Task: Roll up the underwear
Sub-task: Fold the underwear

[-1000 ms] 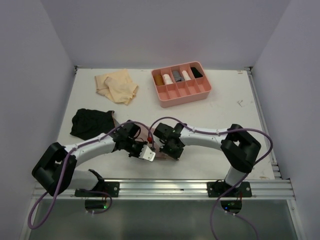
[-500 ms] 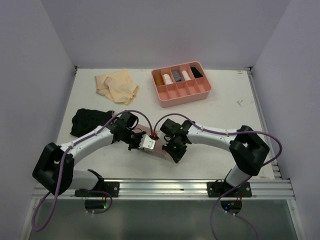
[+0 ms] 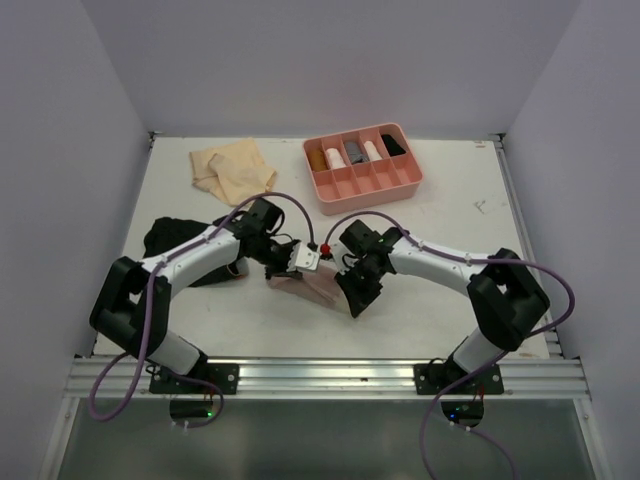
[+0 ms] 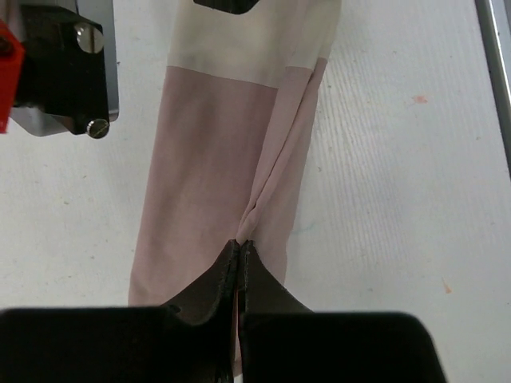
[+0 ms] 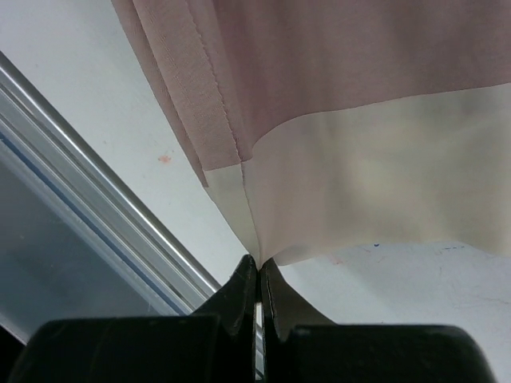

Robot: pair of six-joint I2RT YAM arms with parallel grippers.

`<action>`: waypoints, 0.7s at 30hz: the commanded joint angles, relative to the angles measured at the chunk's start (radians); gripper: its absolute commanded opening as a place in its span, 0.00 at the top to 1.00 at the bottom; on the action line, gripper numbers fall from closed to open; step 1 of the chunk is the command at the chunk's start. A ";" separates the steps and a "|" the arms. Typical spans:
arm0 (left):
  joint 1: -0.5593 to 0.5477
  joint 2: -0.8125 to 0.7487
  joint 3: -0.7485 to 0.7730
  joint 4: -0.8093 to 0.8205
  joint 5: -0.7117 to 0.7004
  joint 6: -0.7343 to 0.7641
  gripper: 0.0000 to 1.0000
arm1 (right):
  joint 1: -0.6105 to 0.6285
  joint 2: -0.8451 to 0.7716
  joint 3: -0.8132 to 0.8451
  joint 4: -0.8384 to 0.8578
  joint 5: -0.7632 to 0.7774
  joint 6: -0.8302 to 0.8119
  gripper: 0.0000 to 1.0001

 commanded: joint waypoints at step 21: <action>0.039 0.249 0.274 -0.042 -0.007 0.046 1.00 | -0.207 0.158 0.150 -0.084 -0.178 -0.017 1.00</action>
